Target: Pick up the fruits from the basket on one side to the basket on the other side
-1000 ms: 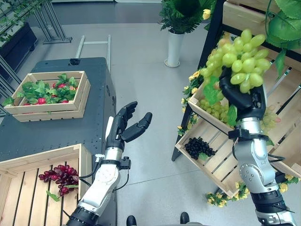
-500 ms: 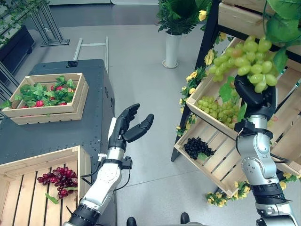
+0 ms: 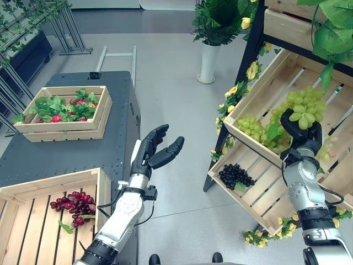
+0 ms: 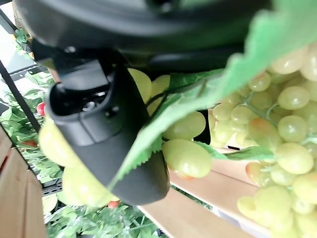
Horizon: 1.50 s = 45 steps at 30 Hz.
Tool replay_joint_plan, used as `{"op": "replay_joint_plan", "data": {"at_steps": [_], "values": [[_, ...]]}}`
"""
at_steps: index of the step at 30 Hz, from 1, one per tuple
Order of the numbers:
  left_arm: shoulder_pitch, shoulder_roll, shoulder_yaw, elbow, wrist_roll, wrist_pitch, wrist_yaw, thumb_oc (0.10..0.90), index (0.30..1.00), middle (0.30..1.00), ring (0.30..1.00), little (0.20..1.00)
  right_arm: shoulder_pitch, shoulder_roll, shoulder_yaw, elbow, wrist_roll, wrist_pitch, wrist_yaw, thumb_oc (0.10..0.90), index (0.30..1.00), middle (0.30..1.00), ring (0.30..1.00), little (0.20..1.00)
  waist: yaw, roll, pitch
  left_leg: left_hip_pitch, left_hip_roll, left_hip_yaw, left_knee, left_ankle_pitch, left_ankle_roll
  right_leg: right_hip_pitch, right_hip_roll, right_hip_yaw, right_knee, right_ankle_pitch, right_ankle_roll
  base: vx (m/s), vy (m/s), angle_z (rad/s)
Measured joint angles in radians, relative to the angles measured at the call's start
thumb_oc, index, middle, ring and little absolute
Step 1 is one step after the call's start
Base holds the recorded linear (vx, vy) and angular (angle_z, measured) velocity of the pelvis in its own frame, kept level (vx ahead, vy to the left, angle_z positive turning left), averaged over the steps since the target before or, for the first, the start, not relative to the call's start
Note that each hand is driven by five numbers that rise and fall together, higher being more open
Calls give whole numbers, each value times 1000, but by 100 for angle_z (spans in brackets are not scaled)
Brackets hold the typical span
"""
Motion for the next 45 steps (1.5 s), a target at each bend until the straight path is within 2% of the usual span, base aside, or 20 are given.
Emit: {"op": "replay_joint_plan", "data": {"at_steps": [2, 4, 10, 14, 15, 19, 22, 28, 33, 38, 42, 45], "values": [[-18, 10, -17, 8, -1, 1, 1, 800, 900, 900, 900, 900, -35, -22, 7, 60, -24, 42, -2, 800, 900, 900, 900, 900, 7, -4, -3, 0, -1, -3, 0, 0, 0, 3, 0, -3, 0, 0, 0, -20, -11, 5], [-34, 16, -34, 8, -1, 1, 2, 800, 900, 900, 900, 900, -74, -68, 39, 108, -50, 103, -3, 800, 900, 900, 900, 900, 18, -9, -6, 1, -1, -5, 0, 0, 0, 5, -1, -5, 0, 0, 0, -14, -15, 4], [-37, 22, -36, 10, -2, 2, 2, 800, 900, 900, 900, 900, -132, -107, 45, 166, -87, 218, -3, 800, 900, 900, 900, 900, 21, -16, -11, 1, -1, -11, 0, 1, -1, 8, 0, -9, 0, -1, -1, -9, -4, 2], [-38, 23, -37, 11, -2, 3, 6, 800, 900, 900, 900, 900, -158, -148, 90, 170, -272, 323, -4, 800, 900, 900, 900, 900, 20, -18, -12, 1, -1, -11, 0, 1, -1, 7, 0, -7, 0, 0, -1, 0, 0, 0], [-38, 23, -37, 11, -2, 4, 8, 800, 900, 900, 900, 900, -169, -177, 113, 171, -326, 372, -4, 800, 900, 900, 900, 900, 20, -18, -12, 1, -2, -11, 0, 1, -1, 7, 0, -5, 1, 0, -1, 0, 0, 0], [-38, 24, -37, 11, -2, 10, 12, 800, 900, 900, 900, 900, -177, -237, 137, 179, -437, 484, -4, 800, 900, 900, 900, 900, 18, -21, -14, 1, -2, -9, 0, 0, -1, 6, 0, -3, 3, -1, -1, 0, 0, 0], [-38, 24, -37, 11, -2, 12, 12, 800, 900, 900, 900, 900, -183, -263, 141, 179, -470, 536, -5, 800, 900, 900, 900, 900, 15, -22, -14, 1, -2, -8, 0, 0, -1, 5, 0, -2, 4, 0, -1, 0, 0, 0], [-38, 25, -37, 11, -2, 31, 12, 800, 900, 900, 900, 900, -183, -270, 142, 158, -475, 569, -62, 800, 900, 900, 900, 900, 15, -22, -14, -3, -1, -1, 0, 0, -1, -3, 0, 1, 3, 0, 0, -16, 9, -3], [-38, 26, -36, 10, -10, 47, 12, 800, 900, 900, 900, 900, -176, -270, 139, 89, -494, 587, -142, 800, 900, 900, 900, 900, 0, -19, -12, -6, -2, 3, 0, 0, -1, -7, 0, 4, 3, 0, 0, 0, 0, 0], [-39, 24, -35, 10, -22, 47, 12, 800, 900, 900, 900, 900, -149, -269, 112, -62, -510, 585, -203, 800, 900, 900, 900, 900, -22, 1, 1, -6, -1, 5, -1, -1, -1, -10, 0, 6, 3, 0, 0, -2, 3, -1], [-39, 22, -33, 10, -21, 47, 13, 800, 900, 900, 900, 900, -122, -234, 100, -161, -508, 546, -221, 800, 900, 900, 900, 900, -37, 9, 6, -6, 0, 6, -6, -1, 0, -11, 1, 6, 1, 0, 0, -10, 4, -1], [-42, 12, -33, 10, -21, 47, 15, 800, 900, 900, 900, 900, -92, -181, 99, -252, -509, 467, -229, 800, 900, 900, 900, 900, -40, 13, 9, -6, 1, 9, -7, -3, -1, -13, 1, 6, 0, 0, 0, -5, 8, -2]]}}
